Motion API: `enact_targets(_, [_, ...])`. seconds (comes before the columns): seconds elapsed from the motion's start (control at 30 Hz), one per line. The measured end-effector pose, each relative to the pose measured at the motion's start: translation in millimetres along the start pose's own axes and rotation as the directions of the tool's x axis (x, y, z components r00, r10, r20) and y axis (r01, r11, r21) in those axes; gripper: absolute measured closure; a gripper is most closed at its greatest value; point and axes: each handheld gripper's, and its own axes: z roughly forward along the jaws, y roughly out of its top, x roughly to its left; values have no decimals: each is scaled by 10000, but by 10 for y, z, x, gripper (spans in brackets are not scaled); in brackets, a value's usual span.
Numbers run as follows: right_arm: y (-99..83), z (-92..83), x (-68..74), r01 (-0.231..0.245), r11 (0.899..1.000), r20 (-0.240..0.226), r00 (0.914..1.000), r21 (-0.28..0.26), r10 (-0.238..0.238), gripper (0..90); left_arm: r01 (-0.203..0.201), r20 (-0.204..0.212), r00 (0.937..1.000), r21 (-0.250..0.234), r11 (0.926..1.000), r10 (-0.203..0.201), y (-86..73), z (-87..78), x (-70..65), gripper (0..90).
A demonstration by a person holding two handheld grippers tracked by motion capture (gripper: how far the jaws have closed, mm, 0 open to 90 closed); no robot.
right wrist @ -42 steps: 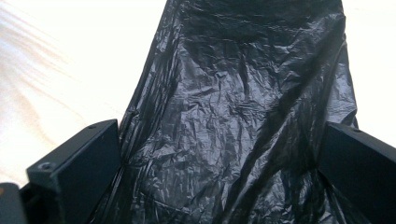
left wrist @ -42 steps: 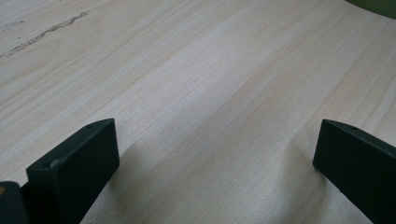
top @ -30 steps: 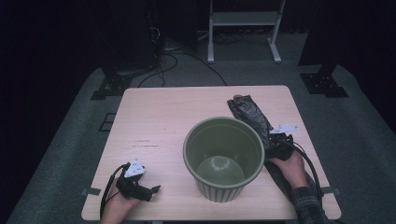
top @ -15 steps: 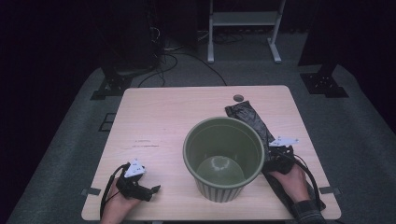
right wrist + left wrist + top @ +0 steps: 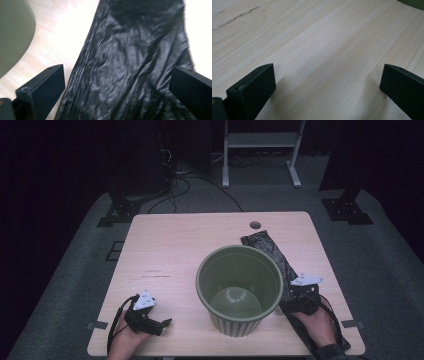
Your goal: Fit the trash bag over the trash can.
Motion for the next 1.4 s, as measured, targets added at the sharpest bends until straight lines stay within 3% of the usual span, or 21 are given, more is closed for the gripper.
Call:
enact_targets(0.2, [136,45,-116,-470,9987,-262,9986,-175,466,0,-9,-1,10000,1,10000,9,1,0,1,0])
enact_targets(0.43, [257,188,-216,-498,9987,-271,9984,-53,497,0,-1,-1,10000,1,10000,1,0,0,0,0])
enact_targets(0.5, [284,312,-254,-539,9973,-281,9981,504,553,0,6,-2,10000,-7,10000,-6,0,1,0,0])
enact_targets(0.83, [269,332,-224,-459,9981,-346,9983,407,473,30,6,1,10000,-6,10000,-6,0,1,0,0])
enact_targets(0.87, [258,284,-225,-395,9992,-435,9983,83,399,214,-2,1,10000,1,10000,2,0,0,0,0])
enact_targets(0.9, [258,284,-225,-395,9992,-435,9983,83,399,214,6,0,10000,-7,10000,-6,0,1,0,0])
enact_targets(0.93, [245,271,-228,-439,9990,-429,9981,-56,436,270,6,1,10000,-7,10000,-6,0,1,0,0])
enact_targets(1.03, [206,219,-262,-714,9970,-176,9973,-313,708,513,5,-1,10000,-3,10000,-5,1,1,1,0])
enact_targets(1.07, [206,219,-262,-714,9970,-176,9973,-313,708,513,5,-1,10000,-3,10000,-5,1,1,1,0])
enact_targets(1.13, [205,203,-269,-696,9971,-178,9975,-299,691,623,11,-1,10000,-9,10000,-11,1,2,1,0])
enact_targets(1.17, [200,195,-264,-665,9973,-176,9977,-315,659,719,9,-2,10000,-8,10000,-9,1,2,1,0])
enact_targets(1.2, [200,195,-264,-665,9973,-176,9977,-315,659,719,4,-1,10000,-2,10000,-4,1,2,1,0])
enact_targets(1.27, [188,188,-254,-653,9972,-200,9977,-368,646,864,11,-2,10000,-8,10000,-11,1,2,1,0])
enact_targets(1.4, [171,183,-257,-568,9974,-243,9981,-453,558,892,4,0,10000,-2,10000,-4,1,2,2,0])
